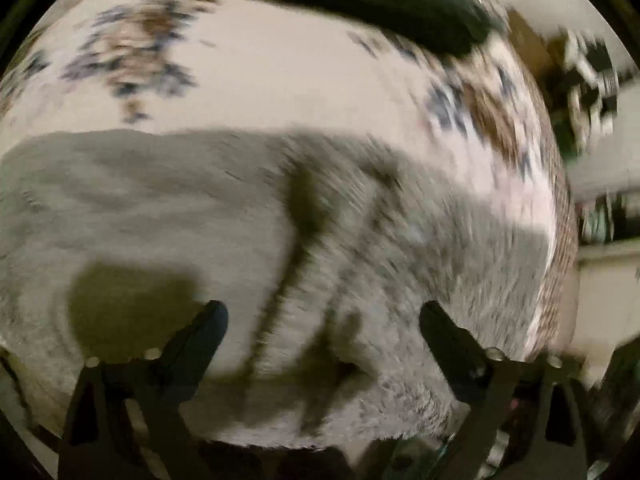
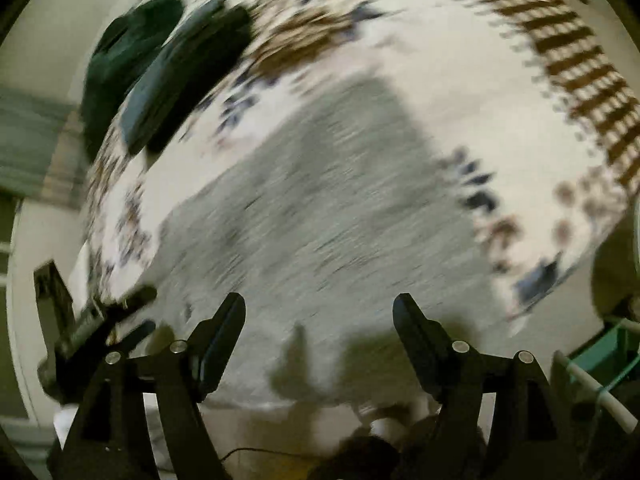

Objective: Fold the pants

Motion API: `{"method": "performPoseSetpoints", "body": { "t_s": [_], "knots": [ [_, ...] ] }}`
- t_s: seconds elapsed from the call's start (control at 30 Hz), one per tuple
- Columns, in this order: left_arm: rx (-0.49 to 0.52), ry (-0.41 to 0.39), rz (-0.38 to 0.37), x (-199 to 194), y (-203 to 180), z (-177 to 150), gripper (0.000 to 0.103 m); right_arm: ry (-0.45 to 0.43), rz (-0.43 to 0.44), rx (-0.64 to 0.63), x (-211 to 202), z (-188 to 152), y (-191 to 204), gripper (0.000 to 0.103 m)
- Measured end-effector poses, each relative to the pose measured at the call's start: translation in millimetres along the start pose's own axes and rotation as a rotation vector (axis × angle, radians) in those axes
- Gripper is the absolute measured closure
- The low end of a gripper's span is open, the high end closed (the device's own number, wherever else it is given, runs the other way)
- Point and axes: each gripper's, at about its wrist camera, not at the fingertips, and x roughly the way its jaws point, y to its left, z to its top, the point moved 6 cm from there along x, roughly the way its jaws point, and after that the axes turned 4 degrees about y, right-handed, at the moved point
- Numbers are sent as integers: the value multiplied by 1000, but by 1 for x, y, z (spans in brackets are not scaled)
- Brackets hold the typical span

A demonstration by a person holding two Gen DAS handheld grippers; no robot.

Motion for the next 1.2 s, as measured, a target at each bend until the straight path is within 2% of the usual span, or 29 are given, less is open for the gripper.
{"method": "performPoseSetpoints", "body": {
  "t_s": [0.03,0.07,0.1,0.13,0.17,0.27,0.37,0.43,0.57,0.63,0.73,0.8,0.87,0.93,0.97,1.13,1.2],
  "knots": [
    [43,34,13,11,-10,-6,28,-9,-15,13,-5,10,-8,25],
    [80,63,26,21,-17,-13,58,-12,-25,23,-2,13,-13,25],
    [98,83,43,29,-20,-18,75,-8,-26,34,1,19,-19,25],
    [104,94,56,34,-20,-22,85,-4,-25,45,3,21,-23,25],
    [91,75,45,32,-17,-24,90,-2,-22,58,8,22,-24,25],
    [45,-7,16,4,-4,-22,99,11,-12,74,20,25,-21,25],
    [-15,-54,18,-25,21,-21,99,20,-12,53,24,23,-15,25],
    [-53,-51,16,-33,34,-20,99,32,-12,44,26,22,-14,25],
    [-65,-42,58,-34,48,-26,99,63,-9,25,30,21,-10,25],
    [-78,-25,30,-34,47,-29,95,74,-13,13,31,22,-8,25],
    [-113,6,-75,-41,33,-30,94,82,-14,-9,28,26,-4,25],
    [-114,-30,-100,-53,22,-25,88,83,-10,-16,26,29,-3,25],
    [-91,-85,-119,-64,11,-14,63,81,-9,-20,24,32,-3,25],
    [-84,-104,-120,-63,6,0,52,78,-17,-23,23,34,-4,25],
    [-78,-106,-121,-59,3,10,52,76,-19,-23,23,35,-4,25],
    [48,-59,-45,-10,-20,48,54,82,-24,-20,28,37,-2,25],
    [111,-74,5,-2,-24,51,93,87,-26,-20,31,37,-2,25]
  ]
}}
